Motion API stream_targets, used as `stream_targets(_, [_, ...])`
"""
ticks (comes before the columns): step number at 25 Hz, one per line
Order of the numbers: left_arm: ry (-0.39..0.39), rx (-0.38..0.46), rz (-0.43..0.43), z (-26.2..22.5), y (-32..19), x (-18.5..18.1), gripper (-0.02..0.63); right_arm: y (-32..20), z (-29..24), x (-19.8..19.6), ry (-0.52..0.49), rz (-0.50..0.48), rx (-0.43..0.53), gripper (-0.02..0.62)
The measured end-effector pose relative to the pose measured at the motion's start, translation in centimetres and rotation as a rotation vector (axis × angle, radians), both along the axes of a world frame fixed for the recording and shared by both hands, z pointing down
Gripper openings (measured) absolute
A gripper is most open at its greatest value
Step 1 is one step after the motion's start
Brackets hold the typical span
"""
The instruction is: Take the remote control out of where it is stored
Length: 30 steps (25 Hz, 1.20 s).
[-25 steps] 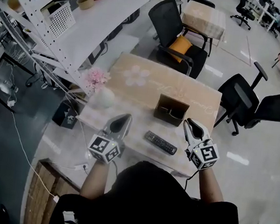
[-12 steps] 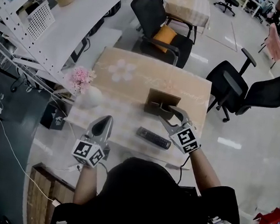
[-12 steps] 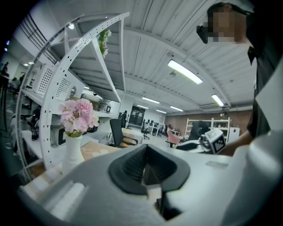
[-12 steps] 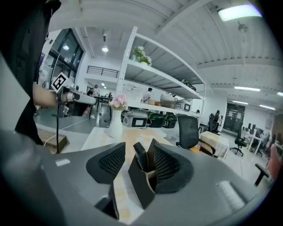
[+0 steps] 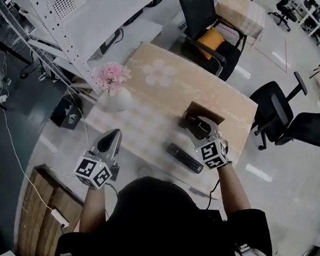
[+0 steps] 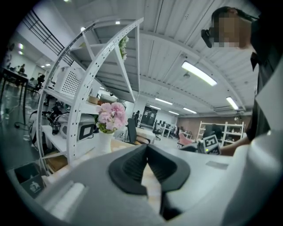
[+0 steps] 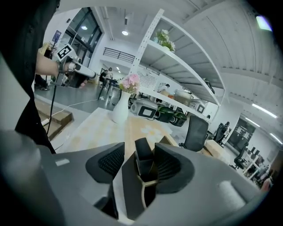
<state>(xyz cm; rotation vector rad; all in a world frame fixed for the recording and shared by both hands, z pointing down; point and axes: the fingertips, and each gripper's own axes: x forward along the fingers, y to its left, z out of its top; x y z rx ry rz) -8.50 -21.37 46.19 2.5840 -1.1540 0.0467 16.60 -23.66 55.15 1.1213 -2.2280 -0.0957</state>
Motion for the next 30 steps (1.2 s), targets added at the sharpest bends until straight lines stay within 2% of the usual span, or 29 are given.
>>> stream_targets(6, [-0.006,-0.035,-0.028,1.0,0.4,-1.3,0.002,-1.6,1.8,0.2,0.117,-0.012,0.001,0.193])
stream_targets(11, [-0.013,-0.051,-0.041,1.6,0.8,-2.0,0.002,-2.4,2.8,0.3,0.147,-0.025,-0.024,0.17])
stream_targets(17, [-0.02,-0.056,-0.067,1.8,1.0,-3.1,0.002,-2.4,3.2,-0.2,0.174,-0.073,-0.052,0.098])
stream_targets(20, [-0.014,-0.054,-0.068,1.7,1.3,-2.8,0.002,-2.3,2.9,-0.1,0.171,-0.081,-0.056,0.096])
stream_targets(23, [-0.04,-0.047,-0.064,1.7,1.4,-2.5,0.002,-2.6,2.1,0.0,0.13,-0.061,-0.048,0.095])
stream_targets(26, [-0.068,-0.039,-0.055,1.9,1.4,-1.6,0.002,-2.6,0.9,0.4,0.106,-0.047,-0.028,0.095])
stream_targets(30, [-0.058,-0.032,-0.037,1.5,1.6,-0.4,0.002,-1.8,-1.4,0.5,0.086,-0.047,0.015,0.095])
